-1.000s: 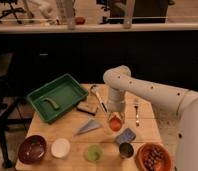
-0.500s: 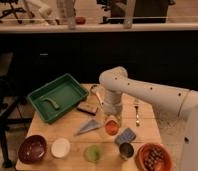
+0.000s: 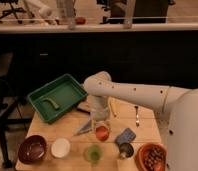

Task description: Place apple in plastic cup

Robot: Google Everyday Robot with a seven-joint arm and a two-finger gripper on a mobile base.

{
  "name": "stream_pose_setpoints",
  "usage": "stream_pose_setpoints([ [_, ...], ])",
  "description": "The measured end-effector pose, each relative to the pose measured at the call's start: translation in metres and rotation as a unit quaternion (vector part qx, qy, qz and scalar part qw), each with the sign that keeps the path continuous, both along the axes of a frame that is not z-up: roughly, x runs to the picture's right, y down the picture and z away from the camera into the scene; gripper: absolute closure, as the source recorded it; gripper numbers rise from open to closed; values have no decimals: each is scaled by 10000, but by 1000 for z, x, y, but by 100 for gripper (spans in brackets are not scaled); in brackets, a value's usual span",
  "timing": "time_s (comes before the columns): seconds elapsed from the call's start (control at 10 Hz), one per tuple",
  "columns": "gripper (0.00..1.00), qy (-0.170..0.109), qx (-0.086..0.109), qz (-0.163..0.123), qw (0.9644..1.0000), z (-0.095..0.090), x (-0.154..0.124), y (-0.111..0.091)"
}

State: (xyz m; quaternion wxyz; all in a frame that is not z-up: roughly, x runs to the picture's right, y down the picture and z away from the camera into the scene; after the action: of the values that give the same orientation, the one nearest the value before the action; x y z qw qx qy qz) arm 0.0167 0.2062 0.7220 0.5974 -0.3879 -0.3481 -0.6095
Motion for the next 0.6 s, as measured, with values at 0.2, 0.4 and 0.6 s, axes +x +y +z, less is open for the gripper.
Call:
stream_pose_setpoints([
  [0.2,100,-25,-16,-47,10000,0,-6,1],
  [0.4,100,-26,-12,-42,10000,0,-6,1],
  [0.6,100,-16,-25,-32,10000,1,-4,1],
])
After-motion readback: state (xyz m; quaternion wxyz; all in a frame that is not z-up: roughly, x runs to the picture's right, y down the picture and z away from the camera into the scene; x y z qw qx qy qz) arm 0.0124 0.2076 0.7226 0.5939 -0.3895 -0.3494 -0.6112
